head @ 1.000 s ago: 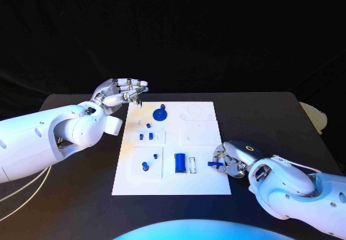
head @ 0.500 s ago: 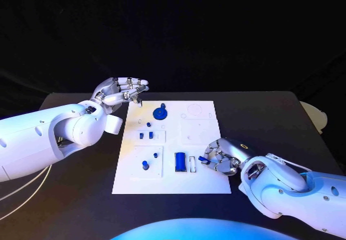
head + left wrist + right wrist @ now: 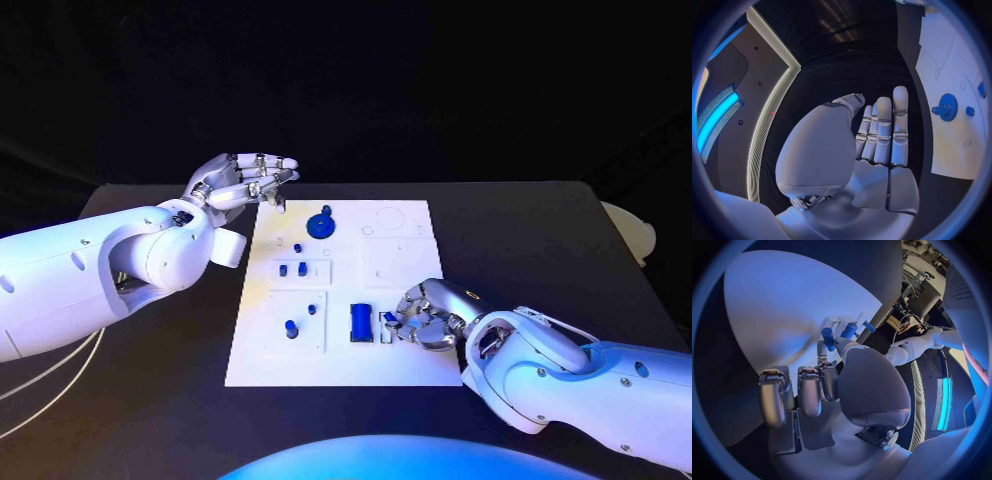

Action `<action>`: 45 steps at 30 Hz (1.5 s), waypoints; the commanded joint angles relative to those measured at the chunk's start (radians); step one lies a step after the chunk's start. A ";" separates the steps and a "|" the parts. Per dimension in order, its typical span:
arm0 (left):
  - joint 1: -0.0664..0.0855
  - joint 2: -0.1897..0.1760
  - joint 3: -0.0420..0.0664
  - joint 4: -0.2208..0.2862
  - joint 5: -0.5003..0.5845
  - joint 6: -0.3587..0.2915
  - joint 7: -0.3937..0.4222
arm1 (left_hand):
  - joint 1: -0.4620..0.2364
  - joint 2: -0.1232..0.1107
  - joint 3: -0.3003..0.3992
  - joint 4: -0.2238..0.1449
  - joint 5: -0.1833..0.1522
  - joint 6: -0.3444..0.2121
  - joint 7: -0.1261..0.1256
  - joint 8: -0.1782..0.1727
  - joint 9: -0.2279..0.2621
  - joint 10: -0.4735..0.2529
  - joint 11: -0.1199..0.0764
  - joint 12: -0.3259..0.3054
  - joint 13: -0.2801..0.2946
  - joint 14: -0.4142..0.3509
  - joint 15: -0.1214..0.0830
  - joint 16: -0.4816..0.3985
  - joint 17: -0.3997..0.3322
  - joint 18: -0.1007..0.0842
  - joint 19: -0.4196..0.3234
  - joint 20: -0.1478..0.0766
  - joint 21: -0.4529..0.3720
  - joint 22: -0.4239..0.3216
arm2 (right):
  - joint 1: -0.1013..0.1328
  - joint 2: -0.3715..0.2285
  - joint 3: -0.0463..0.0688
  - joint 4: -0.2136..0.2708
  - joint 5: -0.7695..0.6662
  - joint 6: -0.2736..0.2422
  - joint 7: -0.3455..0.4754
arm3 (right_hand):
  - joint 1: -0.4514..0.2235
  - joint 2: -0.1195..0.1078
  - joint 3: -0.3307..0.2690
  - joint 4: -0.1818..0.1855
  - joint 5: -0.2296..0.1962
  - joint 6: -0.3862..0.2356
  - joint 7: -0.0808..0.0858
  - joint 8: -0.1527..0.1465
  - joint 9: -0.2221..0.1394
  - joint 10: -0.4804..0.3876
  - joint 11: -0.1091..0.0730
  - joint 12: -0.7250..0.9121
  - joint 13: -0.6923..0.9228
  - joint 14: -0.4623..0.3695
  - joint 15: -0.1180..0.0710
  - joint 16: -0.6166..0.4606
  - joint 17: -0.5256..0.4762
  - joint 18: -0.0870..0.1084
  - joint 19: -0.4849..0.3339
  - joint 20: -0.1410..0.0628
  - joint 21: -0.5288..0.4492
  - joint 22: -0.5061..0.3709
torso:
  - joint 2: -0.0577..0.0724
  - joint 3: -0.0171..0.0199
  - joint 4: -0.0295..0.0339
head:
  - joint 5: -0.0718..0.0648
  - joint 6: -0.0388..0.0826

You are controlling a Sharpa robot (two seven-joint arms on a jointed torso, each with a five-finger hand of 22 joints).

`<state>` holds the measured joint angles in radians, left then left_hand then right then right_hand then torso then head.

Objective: Assemble the parts on the task board

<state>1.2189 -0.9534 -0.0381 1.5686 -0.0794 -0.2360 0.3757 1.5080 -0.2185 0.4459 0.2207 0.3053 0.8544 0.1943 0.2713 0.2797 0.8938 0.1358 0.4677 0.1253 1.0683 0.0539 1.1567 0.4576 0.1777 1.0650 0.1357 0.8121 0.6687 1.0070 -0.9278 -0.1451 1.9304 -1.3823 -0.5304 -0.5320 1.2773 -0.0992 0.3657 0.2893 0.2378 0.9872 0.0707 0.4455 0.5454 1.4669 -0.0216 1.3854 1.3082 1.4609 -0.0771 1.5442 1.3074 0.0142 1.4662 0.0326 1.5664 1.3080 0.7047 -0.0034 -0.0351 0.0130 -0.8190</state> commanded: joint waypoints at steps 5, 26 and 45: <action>0.001 0.002 0.001 0.003 0.004 0.014 0.008 | -0.008 0.002 0.006 0.000 0.003 -0.001 0.006 -0.007 -0.002 -0.010 0.000 0.005 -0.001 -0.005 -0.001 0.004 -0.001 0.007 -0.007 0.000 -0.004 -0.001 | -0.002 0.025 0.000 -0.021 0.027 0.052 -0.001 | -0.035 0.002 0.000 0.002 0.011 0.023 -0.013 0.005 0.039 0.017 0.006 0.012 0.142 0.098 0.000 0.005 0.205 -0.014 0.105 -0.001 0.004 0.263 | 0.001 0.0010 0.0000 | 0.001 -0.002; 0.001 0.000 0.001 0.005 0.004 0.015 0.005 | -0.008 0.002 0.006 0.000 0.003 -0.001 0.006 -0.007 -0.002 -0.010 0.000 0.005 -0.001 -0.005 -0.001 0.004 -0.001 0.007 -0.007 0.000 -0.004 -0.001 | -0.003 0.048 0.000 -0.037 0.006 0.067 -0.013 | -0.171 -0.008 -0.037 0.003 0.043 0.037 -0.016 0.013 0.043 0.027 0.004 0.028 0.156 0.098 -0.003 0.005 0.203 -0.014 0.105 -0.004 0.004 0.263 | 0.000 0.0007 -0.0006 | 0.003 -0.009; 0.001 -0.004 0.001 0.005 0.004 0.014 0.005 | -0.010 0.002 0.009 -0.002 0.003 -0.002 0.007 -0.007 -0.001 -0.012 0.000 0.006 -0.002 -0.006 -0.001 0.006 -0.003 0.007 -0.007 0.000 -0.004 -0.001 | -0.003 0.029 0.000 -0.027 -0.028 0.057 0.006 | -0.112 -0.041 -0.065 -0.017 -0.045 0.031 -0.020 0.016 0.047 0.023 0.001 0.021 0.154 0.098 -0.005 0.005 0.204 -0.014 0.105 -0.006 0.004 0.263 | -0.001 0.0015 -0.0022 | 0.005 -0.010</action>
<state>1.2189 -0.9578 -0.0380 1.5711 -0.0793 -0.2357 0.3745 1.5081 -0.2185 0.4500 0.2165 0.3053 0.8544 0.1944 0.2714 0.2797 0.8863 0.1359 0.4676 0.1238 1.0683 0.0539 1.1567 0.4551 0.1777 1.0650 0.1357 0.8121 0.6687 1.0050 -0.8977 -0.1449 1.9014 -1.3858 -0.4851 -0.5436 1.1609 -0.1408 0.3020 0.2749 0.1962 1.0214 0.0501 0.4564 0.5916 1.4667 -0.0215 1.4076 1.3077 1.4650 -0.0809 1.5442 1.3079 0.0142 1.4662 0.0326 1.5664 1.3074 0.7044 -0.0021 -0.0363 0.0180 -0.8299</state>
